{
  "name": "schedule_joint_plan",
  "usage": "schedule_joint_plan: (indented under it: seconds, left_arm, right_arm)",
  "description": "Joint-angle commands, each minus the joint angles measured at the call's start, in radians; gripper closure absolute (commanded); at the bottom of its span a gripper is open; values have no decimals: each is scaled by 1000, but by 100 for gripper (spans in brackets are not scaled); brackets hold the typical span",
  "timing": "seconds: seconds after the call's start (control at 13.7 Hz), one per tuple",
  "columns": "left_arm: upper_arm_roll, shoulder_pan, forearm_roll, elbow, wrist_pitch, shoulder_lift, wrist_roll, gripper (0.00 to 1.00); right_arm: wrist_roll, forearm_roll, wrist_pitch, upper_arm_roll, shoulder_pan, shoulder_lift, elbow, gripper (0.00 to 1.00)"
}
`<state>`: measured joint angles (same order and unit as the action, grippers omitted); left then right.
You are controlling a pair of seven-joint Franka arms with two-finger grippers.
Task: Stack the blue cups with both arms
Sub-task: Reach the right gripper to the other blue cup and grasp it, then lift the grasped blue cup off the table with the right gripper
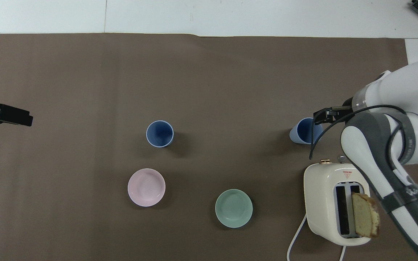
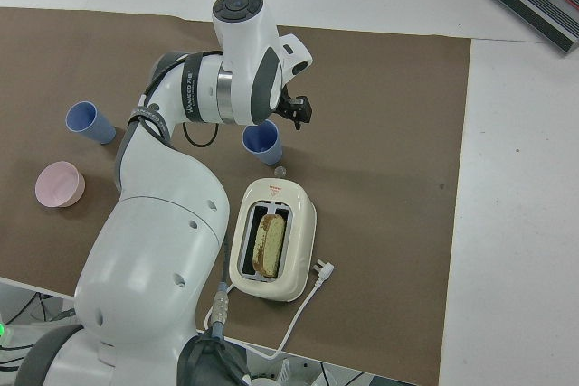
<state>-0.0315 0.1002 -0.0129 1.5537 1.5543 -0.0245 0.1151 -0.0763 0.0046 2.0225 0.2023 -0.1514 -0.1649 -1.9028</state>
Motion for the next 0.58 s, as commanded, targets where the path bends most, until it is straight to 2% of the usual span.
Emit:
schedule_joint_plan:
  seconds: [0.0, 0.29, 0.44, 0.51]
  left_arm:
    - [7, -5, 10, -11, -25, -6, 1, 0]
    - [7, -7, 10, -11, -28, -6, 2, 0]
    - [7, -4, 10, -11, -26, -6, 2, 0]
    - [7, -7, 10, -11, -26, -6, 2, 0]
  right_arm:
    - [-8, 18, 24, 2, 0, -21, -27, 0]
    - [7, 18, 25, 0, -2, -54, -39, 0]
    - [-5, 17, 32, 2, 9, -54, -39, 70]
    - [1, 17, 33, 0, 21, -54, -39, 93]
